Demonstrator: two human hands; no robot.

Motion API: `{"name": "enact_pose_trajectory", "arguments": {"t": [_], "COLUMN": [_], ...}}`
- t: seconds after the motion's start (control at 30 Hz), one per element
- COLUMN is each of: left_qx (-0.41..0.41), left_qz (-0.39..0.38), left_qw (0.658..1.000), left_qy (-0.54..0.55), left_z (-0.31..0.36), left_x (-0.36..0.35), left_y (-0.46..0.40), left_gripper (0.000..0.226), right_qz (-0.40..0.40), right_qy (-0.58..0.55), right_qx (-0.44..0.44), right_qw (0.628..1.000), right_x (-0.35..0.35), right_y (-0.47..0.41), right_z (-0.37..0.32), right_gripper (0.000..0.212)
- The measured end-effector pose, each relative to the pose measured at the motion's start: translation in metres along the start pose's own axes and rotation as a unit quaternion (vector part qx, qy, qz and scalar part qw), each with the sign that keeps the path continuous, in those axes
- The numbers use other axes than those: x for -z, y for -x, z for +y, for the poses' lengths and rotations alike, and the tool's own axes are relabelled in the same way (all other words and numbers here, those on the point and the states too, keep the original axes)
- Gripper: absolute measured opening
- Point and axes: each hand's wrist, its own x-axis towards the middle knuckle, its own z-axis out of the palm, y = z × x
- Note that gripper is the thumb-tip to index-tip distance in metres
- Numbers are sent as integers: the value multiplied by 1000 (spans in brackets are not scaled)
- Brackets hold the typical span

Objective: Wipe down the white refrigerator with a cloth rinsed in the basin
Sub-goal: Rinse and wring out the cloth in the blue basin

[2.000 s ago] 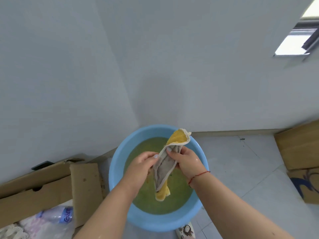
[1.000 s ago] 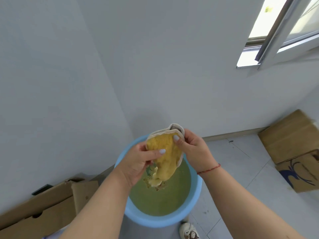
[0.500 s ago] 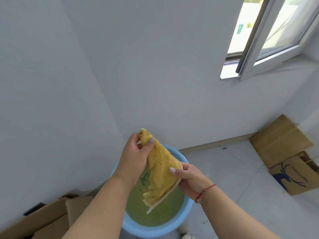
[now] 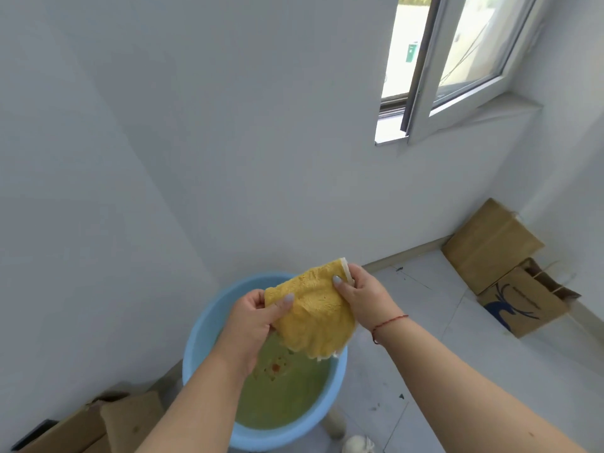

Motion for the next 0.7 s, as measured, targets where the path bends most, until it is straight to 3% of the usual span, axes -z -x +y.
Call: {"name": "enact_pose_trajectory", "arguments": {"t": [0.07,0.13,0.23,0.33,0.43,0.5,0.57,0.63,0.67,0.7], "left_qx": [-26,-36,-31,-44,-124,-188,-220,-149,-101,-49], "left_qz": [24,33,-46,-140,-175,-200,-245,-346,-396,-447], "left_qw": [999,998,997,975,896,847,829,851,860,858], "left_qy": [-39,-50,-48,-165,-389,-455,-453,-367,-304,-248], "left_z": [-3,-4,-5,-12,-19,-25,-28,-24,-20,-20], "left_x": [-12,-25,-42,-73,-120,-152,-187,-224,-238,-262], "left_y": [-2,-5,-12,-16,-17,-16,-14,-2,8,19], "left_gripper": [54,63,76,62,31,13,11,15,25,33], "right_qz": [60,116,77,49,125,151,134,112,135,163], "right_qy": [65,37,47,188,337,339,249,28,-133,-297], "right_qx": [-19,-31,-10,1,0,-12,-32,-15,-12,-18], "right_qw": [996,992,996,981,933,928,959,993,982,941], "right_x": [10,25,56,89,120,145,180,212,221,234], "right_y": [0,6,25,50,77,98,128,168,184,201], "right_z": [5,12,23,41,62,73,79,81,84,90], "right_gripper": [26,54,71,61,21,23,30,33,39,50]}}
